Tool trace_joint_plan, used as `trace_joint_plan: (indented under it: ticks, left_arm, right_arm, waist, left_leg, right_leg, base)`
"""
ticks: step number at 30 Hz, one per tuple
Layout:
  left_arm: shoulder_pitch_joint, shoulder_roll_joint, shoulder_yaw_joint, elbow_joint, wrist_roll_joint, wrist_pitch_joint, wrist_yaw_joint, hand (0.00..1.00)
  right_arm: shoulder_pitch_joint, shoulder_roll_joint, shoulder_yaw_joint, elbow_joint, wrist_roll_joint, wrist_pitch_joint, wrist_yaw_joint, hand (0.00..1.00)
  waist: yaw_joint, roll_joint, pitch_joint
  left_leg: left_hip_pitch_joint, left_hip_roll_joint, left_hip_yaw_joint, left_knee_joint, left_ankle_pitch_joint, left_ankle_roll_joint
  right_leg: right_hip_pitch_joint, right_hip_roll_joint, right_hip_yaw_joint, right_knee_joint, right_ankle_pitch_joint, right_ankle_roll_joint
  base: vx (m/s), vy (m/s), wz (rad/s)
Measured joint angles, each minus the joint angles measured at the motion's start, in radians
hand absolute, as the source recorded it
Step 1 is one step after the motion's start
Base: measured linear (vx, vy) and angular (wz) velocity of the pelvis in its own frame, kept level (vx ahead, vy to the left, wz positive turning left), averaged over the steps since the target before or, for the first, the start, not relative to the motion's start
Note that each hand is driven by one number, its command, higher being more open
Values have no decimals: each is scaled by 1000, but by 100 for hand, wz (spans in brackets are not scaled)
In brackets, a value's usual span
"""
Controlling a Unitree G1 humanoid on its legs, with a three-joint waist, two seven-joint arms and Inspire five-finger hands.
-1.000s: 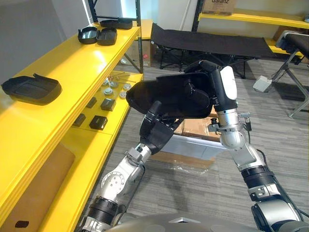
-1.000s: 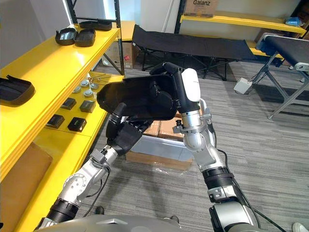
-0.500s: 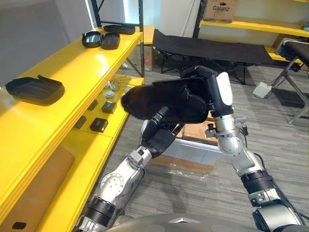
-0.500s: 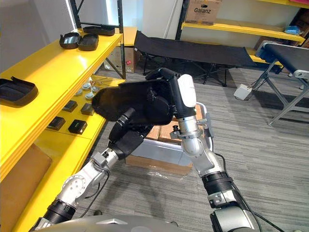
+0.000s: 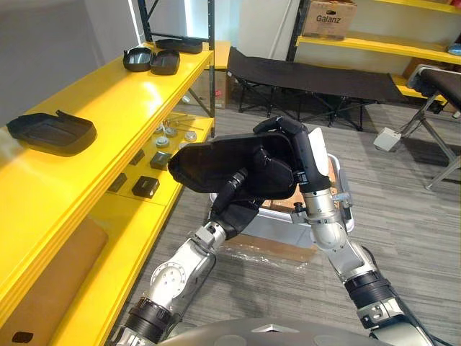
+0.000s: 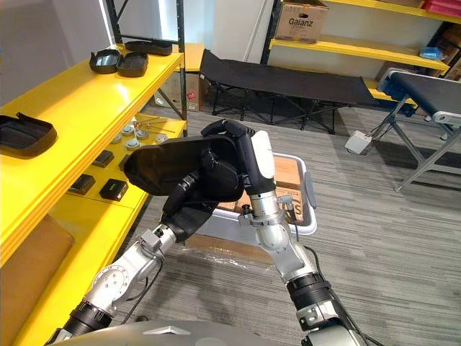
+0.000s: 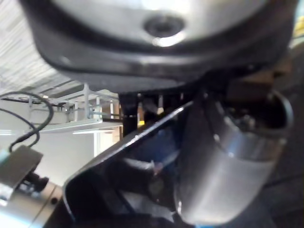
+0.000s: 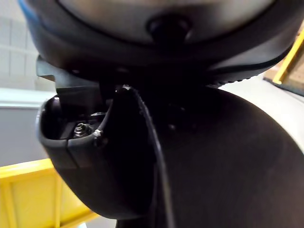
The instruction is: Walk over and take three plastic housings, then place them on the shelf
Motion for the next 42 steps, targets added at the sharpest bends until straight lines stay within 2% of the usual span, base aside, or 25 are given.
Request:
trace_joint_plan:
  ticks: [6, 7, 10, 14, 19, 24, 27, 30, 37, 42]
  left_arm:
    - [39, 0, -17, 0, 1, -43, 0, 0]
    - [45, 0, -17, 0, 1, -48, 0, 0]
    - [58, -1, -17, 0, 8, -76, 0, 0]
    - [63, -5, 2, 0, 106, -177, -1, 0]
    - [63, -31, 92, -36, 257, -278, 7, 0]
    - [63, -55, 119, -98, 409, -310, 69, 0]
    - [63, -73, 145, -113, 536, -311, 129, 0]
    - [61, -90, 180, -120, 713, -327, 208, 0]
    - [60, -103, 258, -120, 1143, -330, 401, 0]
    - [60, -106, 336, -120, 1381, -330, 530, 0]
  right_arm:
    - [32, 34, 20, 25, -5, -2, -26, 0]
    - [32, 37, 27, 31, -6, -2, -32, 100]
    - [44, 45, 44, 43, -24, -2, -50, 100]
    - [84, 61, 52, 66, -24, -2, -50, 100]
    - [145, 63, 88, 86, -25, 3, -25, 100]
    - [140, 83, 91, 85, -23, 6, -3, 100]
    - [140, 81, 78, 86, -24, 32, 18, 100]
    - [141, 80, 76, 86, -24, 52, 32, 100]
    - [145, 80, 77, 85, -24, 68, 50, 100]
    - [147, 82, 76, 74, -22, 68, 41, 100]
  waist:
    - [3, -1, 1]
    - [4, -2, 0]
    - [6, -6, 0]
    - [14, -13, -1]
    - [16, -27, -6]
    - [17, -28, -6]
    - [9, -27, -6]
    - [-1, -25, -7]
    - [0, -13, -5]
    - [-1, 8, 7]
  left_leg:
    - [0, 0, 1, 0, -1, -1]
    - [0, 0, 1, 0, -1, -1]
    - [0, 0, 1, 0, -2, -1]
    - [0, 0, 1, 0, -3, -1]
    - [-2, 0, 1, 0, -5, -1]
    - [-1, 1, 0, 0, -5, -1]
    - [-1, 1, 0, 0, -5, -1]
    - [-1, 1, 1, 0, -5, -1]
    - [-2, 1, 2, 0, -10, -1]
    - [-1, 1, 3, 0, -12, -1]
  right_leg:
    - [0, 0, 0, 0, -1, -1]
    - [0, 0, 0, 0, -1, -1]
    - [0, 0, 0, 0, -2, -1]
    - [0, 0, 0, 0, -2, -1]
    - [-1, 0, -2, 0, -4, -4]
    - [-1, 0, -2, 0, -4, -4]
    - [-1, 0, -2, 0, -4, -4]
    - [-2, 0, -2, 0, -3, -4]
    - [-2, 1, -2, -3, -4, -4]
    - [-2, 1, -2, -3, -4, -4]
  base:
    - [0, 0, 0]
    - [0, 0, 0]
    - [0, 0, 0]
    - [0, 0, 0]
    - [0, 0, 0]
    - [0, 0, 0]
    - [0, 0, 0]
    - [0, 0, 0]
    - [0, 0, 0]
    - [0, 0, 0]
